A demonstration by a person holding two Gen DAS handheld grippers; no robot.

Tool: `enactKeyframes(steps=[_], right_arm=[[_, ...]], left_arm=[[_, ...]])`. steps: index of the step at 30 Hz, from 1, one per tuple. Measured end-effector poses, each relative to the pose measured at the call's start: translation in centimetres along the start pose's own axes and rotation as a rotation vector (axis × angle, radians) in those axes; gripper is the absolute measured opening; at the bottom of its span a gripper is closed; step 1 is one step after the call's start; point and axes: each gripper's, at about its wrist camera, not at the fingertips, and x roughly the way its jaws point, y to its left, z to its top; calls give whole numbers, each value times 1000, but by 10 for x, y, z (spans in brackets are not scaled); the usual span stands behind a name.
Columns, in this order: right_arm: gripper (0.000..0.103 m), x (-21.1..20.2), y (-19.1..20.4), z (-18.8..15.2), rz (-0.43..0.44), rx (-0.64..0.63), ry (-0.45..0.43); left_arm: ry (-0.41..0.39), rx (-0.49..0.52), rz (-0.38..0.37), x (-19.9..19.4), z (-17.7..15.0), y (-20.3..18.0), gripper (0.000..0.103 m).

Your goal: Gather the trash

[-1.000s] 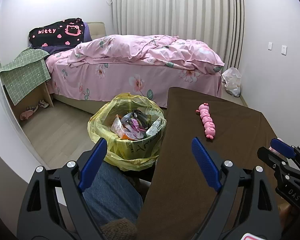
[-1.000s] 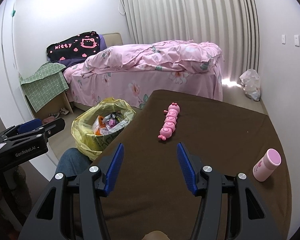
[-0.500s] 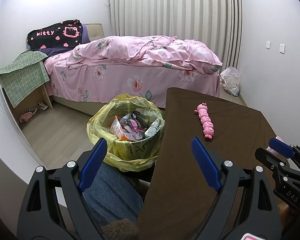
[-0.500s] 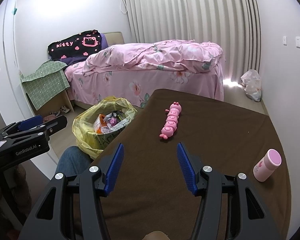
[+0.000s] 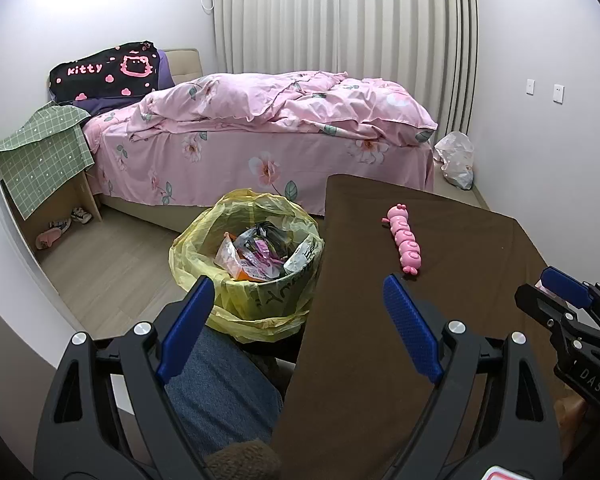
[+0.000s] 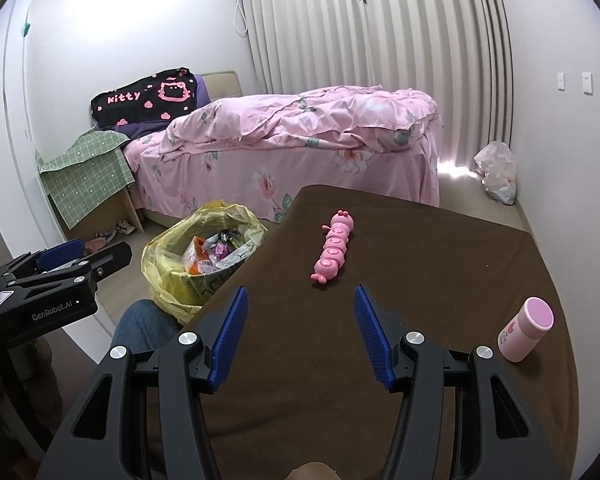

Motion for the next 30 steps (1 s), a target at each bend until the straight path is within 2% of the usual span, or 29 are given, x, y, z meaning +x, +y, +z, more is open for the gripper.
enactKeyframes(steps=[30], right_arm=[[52,-1,3,-3,-3,-8,6]], left_arm=[[10,-6,-14,1,-2,1,82]])
